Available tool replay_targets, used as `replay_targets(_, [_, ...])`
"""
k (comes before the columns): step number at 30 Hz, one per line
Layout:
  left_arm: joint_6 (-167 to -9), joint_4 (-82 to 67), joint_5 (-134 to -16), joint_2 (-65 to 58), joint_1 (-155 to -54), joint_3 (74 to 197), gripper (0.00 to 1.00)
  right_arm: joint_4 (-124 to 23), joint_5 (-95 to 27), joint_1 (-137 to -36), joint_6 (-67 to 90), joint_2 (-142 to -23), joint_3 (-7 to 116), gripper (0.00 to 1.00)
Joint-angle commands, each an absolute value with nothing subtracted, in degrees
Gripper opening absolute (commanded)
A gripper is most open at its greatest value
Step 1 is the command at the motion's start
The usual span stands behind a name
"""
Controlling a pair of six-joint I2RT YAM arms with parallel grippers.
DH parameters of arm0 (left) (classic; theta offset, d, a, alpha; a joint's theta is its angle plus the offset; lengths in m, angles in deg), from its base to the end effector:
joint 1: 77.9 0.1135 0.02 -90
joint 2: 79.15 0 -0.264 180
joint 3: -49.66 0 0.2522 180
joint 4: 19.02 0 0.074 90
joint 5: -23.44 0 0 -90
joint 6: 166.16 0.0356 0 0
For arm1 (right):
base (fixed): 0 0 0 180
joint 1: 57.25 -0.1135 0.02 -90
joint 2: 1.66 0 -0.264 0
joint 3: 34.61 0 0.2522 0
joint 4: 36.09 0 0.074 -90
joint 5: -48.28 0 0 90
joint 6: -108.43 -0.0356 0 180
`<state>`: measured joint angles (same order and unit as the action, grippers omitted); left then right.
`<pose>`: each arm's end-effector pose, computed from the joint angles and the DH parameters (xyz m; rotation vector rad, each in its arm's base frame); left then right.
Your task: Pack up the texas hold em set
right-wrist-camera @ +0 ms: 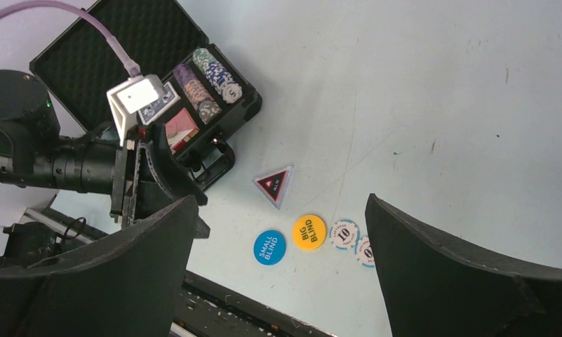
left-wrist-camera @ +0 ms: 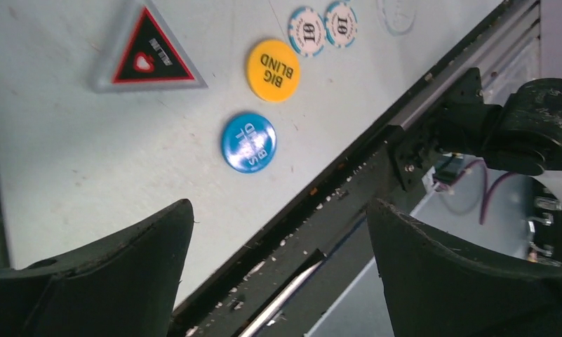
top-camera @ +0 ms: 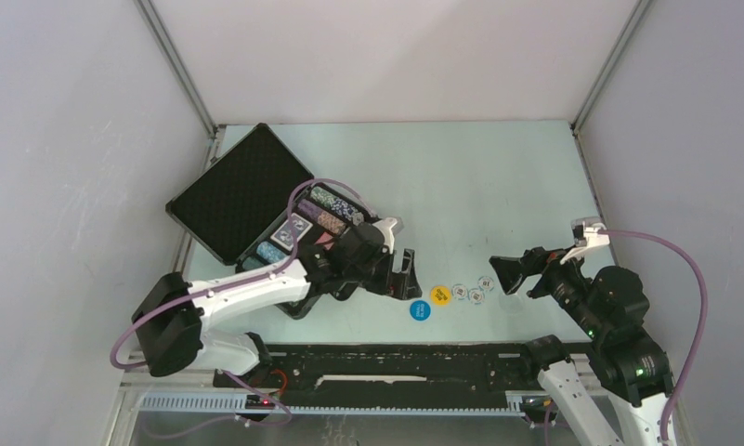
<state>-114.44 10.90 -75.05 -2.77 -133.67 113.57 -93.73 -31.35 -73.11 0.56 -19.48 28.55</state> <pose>0.1558 -0.2384 0.2420 0.4641 2.4753 -0.9398 0.0487 0.0205 0.3505 -0.1008 1.8169 0.5817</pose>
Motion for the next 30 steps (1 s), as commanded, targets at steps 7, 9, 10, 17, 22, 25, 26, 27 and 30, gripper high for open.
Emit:
replay_targets(7, [-118.71,7.92,-71.55,-10.34,-134.13,110.06,1.0,-92.65,-31.2,-73.5,-0.4,-22.79,29.42,0.99])
replay_targets(9, [-120.03,4.97,-70.06,-15.1,-133.62,106.96,1.0,-93.09,-31.13,-73.51,-1.41,-24.32,29.85,0.97])
replay_targets(10, [-120.96,2.67,-70.15,-17.29,-133.28,105.14,1.0,-93.25,-30.71,-73.53,-1.85,-25.21,30.02,0.97])
replay_targets(17, [-123.62,-4.87,-72.56,-22.5,-130.07,100.89,1.0,-94.37,-29.79,-73.77,-2.61,-27.97,30.03,1.0])
replay_targets(22, [-121.2,-6.64,-78.7,-17.21,-127.12,103.37,1.0,-94.75,-30.61,-73.95,-2.44,-27.84,29.95,1.0])
replay_targets(25, [-115.39,-1.44,-80.51,-10.61,-126.26,109.32,1.0,-94.68,-30.9,-74.05,-2.46,-27.71,29.96,1.0])
replay_targets(26, [-112.5,1.39,-79.8,-7.96,-126.4,111.87,1.0,-94.68,-30.85,-74.04,-2.38,-27.76,29.9,1.0])
replay_targets(27, [-109.53,5.54,-78.51,-5.12,-126.6,115.36,0.99,-94.8,-30.82,-74.06,-2.34,-27.72,29.8,1.0])
replay_targets(30, [-103.06,18.02,-70.13,3.23,-128.45,124.93,0.99,-94.78,-30.73,-74.17,-2.44,-26.92,29.29,1.0])
